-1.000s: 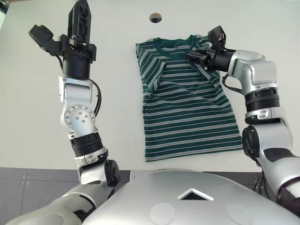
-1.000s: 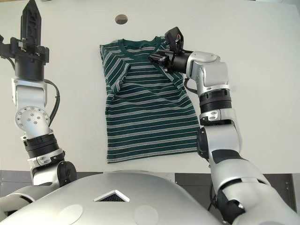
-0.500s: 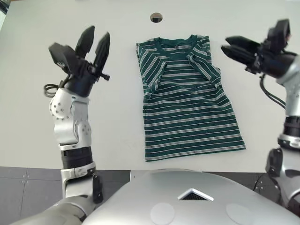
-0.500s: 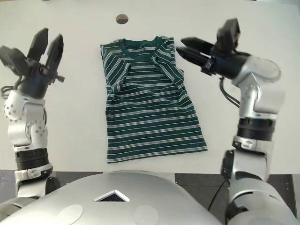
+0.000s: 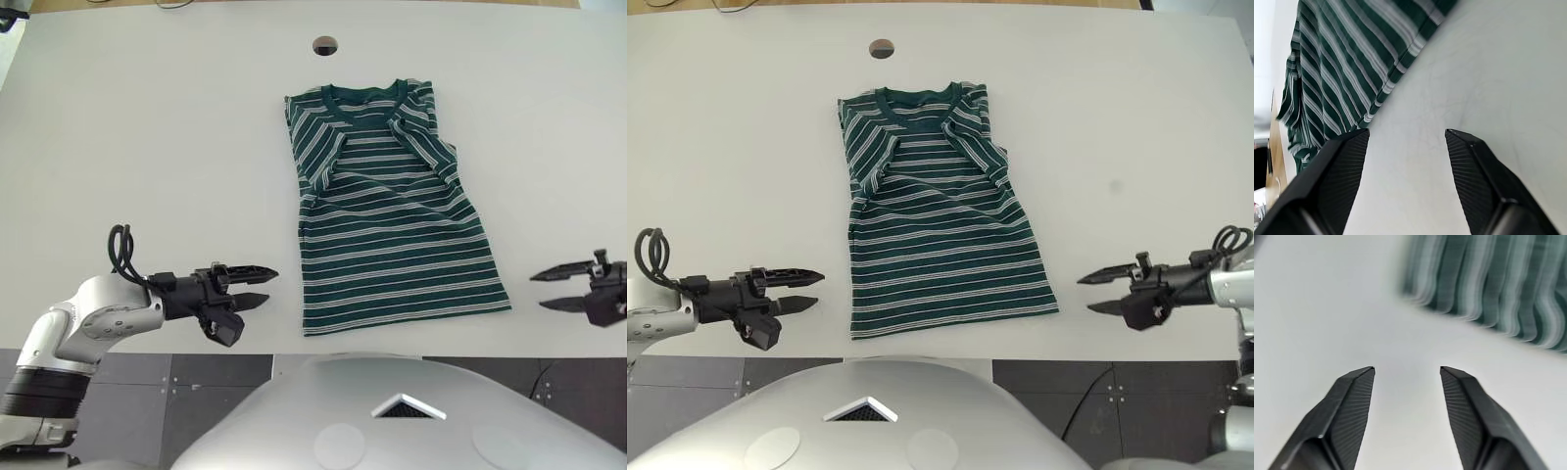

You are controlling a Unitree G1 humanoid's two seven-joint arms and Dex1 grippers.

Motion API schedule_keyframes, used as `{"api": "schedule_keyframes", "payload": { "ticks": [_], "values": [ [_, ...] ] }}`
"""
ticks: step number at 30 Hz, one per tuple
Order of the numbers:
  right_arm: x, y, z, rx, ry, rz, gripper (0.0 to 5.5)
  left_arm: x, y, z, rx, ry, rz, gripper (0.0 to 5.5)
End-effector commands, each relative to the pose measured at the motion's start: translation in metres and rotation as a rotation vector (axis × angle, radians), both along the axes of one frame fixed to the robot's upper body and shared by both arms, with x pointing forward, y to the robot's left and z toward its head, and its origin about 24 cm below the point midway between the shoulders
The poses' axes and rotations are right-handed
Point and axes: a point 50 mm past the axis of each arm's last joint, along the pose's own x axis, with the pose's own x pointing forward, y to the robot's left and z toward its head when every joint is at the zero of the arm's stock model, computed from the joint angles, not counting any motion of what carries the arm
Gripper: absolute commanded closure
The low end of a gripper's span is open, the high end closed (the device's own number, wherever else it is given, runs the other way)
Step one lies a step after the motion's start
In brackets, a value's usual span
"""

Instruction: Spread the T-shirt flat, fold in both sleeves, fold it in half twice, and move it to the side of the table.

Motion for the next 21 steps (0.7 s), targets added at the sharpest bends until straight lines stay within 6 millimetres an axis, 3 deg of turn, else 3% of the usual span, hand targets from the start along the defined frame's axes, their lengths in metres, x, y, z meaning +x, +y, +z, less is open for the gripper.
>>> {"api": "schedule_keyframes", "payload": {
  "ticks": [1,5,10,18,21],
  "values": [
    [-0.015,0.002,-0.01,-0.066,0.077,0.102,2.95,-0.028,-0.011,-0.029,0.143,0.164,-0.059,2.5],
    [-0.016,0.019,-0.016,-0.016,0.079,0.138,2.95,-0.037,-0.045,-0.031,0.078,0.191,-0.093,2.5],
    [-0.017,0.035,-0.019,0.044,0.071,0.153,2.95,-0.047,-0.062,-0.031,0.045,0.256,-0.099,2.5],
    [-0.013,0.049,-0.026,0.104,0.04,0.14,2.95,-0.029,-0.061,-0.029,0.063,0.191,-0.053,2.5],
    [-0.013,0.051,-0.03,0.116,0.041,0.133,2.95,-0.031,-0.06,-0.032,0.065,0.198,-0.048,2.5]
  ]
}}
